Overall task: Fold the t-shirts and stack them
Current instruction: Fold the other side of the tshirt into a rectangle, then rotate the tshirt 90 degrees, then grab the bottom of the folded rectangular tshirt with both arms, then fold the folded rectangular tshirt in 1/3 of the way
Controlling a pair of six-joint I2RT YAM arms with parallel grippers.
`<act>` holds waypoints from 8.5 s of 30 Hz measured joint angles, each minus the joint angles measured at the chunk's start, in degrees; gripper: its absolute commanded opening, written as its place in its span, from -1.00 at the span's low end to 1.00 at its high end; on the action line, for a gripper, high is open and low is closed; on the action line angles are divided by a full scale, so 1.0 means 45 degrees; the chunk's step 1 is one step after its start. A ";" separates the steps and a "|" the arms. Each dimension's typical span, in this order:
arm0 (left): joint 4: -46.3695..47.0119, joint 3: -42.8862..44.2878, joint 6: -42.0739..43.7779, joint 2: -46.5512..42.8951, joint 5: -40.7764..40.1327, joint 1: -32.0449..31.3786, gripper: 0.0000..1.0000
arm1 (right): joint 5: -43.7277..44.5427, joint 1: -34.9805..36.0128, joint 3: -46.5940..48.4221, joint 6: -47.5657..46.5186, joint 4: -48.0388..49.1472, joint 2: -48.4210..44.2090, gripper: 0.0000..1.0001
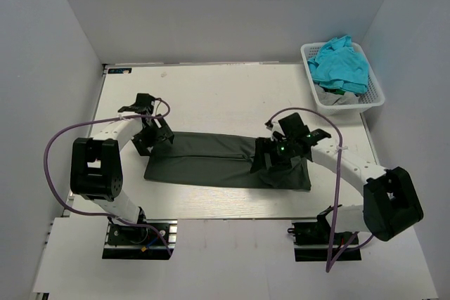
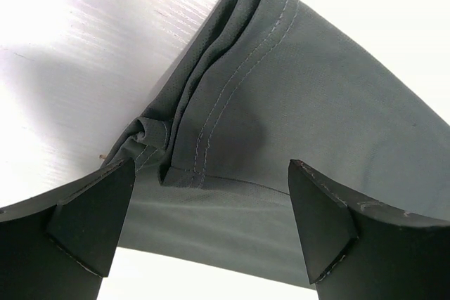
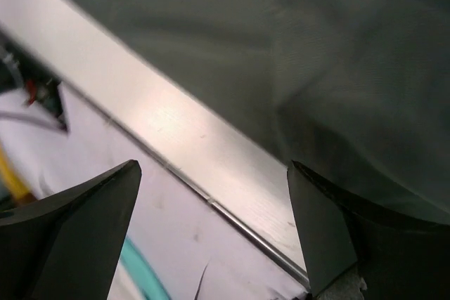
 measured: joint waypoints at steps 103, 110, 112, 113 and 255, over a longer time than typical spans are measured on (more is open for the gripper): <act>-0.3400 0.2166 0.2341 -0.0869 0.4444 -0.4614 1.00 | 0.2297 -0.2531 0.4197 -0.1277 0.1666 0.5863 0.81; -0.2336 0.1545 0.2395 -0.0680 0.5586 -0.6028 1.00 | 0.1253 -0.2249 0.3065 -0.1326 0.0651 0.3036 0.81; -0.2055 0.1472 0.2341 -0.0486 0.5697 -0.6620 1.00 | 0.1311 -0.2225 0.2433 -0.1020 0.0291 0.1715 0.81; -0.1860 0.1423 0.2297 -0.0364 0.5717 -0.6955 1.00 | 0.1394 -0.2249 0.2025 -0.0777 0.0117 0.1093 0.81; -0.1316 0.4070 0.1569 0.1438 0.3648 -0.5013 1.00 | -0.2074 -0.1928 0.9763 0.1030 0.3031 1.0098 0.81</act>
